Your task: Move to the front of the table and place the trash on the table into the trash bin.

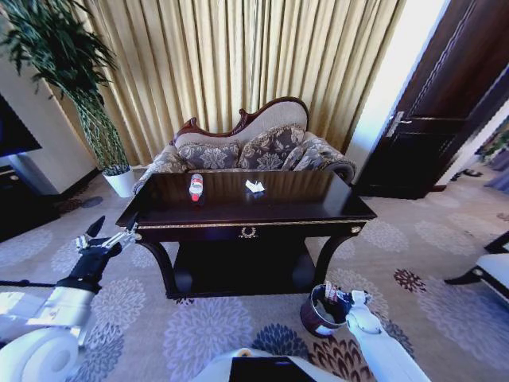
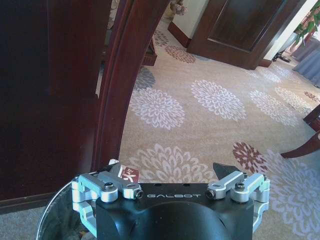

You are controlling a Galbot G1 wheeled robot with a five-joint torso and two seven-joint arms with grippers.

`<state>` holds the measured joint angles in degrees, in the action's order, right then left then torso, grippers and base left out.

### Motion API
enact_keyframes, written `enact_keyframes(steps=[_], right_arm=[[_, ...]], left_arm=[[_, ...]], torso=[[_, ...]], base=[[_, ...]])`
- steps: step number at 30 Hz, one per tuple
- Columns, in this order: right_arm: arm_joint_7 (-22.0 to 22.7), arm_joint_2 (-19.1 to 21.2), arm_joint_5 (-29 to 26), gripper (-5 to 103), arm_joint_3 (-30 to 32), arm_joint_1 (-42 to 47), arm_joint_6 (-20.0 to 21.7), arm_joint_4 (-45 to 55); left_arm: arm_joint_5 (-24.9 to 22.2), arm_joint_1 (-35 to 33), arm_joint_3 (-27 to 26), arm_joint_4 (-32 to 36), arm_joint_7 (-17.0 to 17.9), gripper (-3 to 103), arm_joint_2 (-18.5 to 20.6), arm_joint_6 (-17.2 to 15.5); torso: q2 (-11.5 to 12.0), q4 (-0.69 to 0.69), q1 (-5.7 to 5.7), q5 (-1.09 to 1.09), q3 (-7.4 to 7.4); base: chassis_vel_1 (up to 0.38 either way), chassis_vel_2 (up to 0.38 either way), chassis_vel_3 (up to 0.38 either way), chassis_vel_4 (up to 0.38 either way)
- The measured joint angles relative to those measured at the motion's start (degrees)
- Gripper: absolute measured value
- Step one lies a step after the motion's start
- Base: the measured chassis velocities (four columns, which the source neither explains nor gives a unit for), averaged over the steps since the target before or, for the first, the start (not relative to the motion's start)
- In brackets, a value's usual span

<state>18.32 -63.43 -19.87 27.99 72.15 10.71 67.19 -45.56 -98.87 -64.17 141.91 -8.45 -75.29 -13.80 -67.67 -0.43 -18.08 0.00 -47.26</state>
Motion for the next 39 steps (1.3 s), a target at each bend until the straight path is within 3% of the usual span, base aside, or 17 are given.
enact_keyframes(steps=[22,26,28,33,35,39], right_arm=[[-0.1,-0.2,-1.1,100,1.3,1.5,0.2,2.0],[-0.2,0.0,-6.1,100,2.5,2.3,0.3,6.4],[-0.3,0.6,-10.5,100,4.3,4.2,1.1,15.4],[-1.5,1.4,-13.5,100,6.8,7.5,0.7,28.8],[-2.4,2.2,-17.5,100,8.8,10.4,2.2,39.4],[-3.9,2.9,-18.8,100,10.6,13.5,3.0,50.2]], left_arm=[[-0.1,0.1,-0.1,-0.4,-0.5,100,-0.2,0.4],[-0.1,0.1,-0.2,-0.4,-0.5,100,-0.2,0.4],[-0.2,0.1,-0.3,-0.3,-0.5,100,-0.3,0.5],[-0.6,0.0,-0.4,-0.2,-0.4,100,-0.3,0.5],[-1.0,0.0,-0.6,-0.2,-0.4,100,-0.4,0.5],[-1.3,0.1,-0.7,-0.2,-0.3,100,-0.4,0.5]], torso=[[0.0,0.0,0.0,0.01,0.0],[0.0,0.0,0.0,0.01,0.0],[0.0,0.01,0.0,0.0,0.0],[0.0,0.02,0.01,-0.01,0.0],[0.0,0.0,0.0,-0.02,0.0],[0.0,0.0,0.01,-0.01,0.0]], base=[[0.0,0.0,0.0,0.0],[0.0,0.0,0.0,0.0],[0.0,0.0,0.0,0.0],[0.0,0.0,0.0,0.0],[0.0,0.0,0.0,0.0],[0.0,0.0,0.0,0.0]])
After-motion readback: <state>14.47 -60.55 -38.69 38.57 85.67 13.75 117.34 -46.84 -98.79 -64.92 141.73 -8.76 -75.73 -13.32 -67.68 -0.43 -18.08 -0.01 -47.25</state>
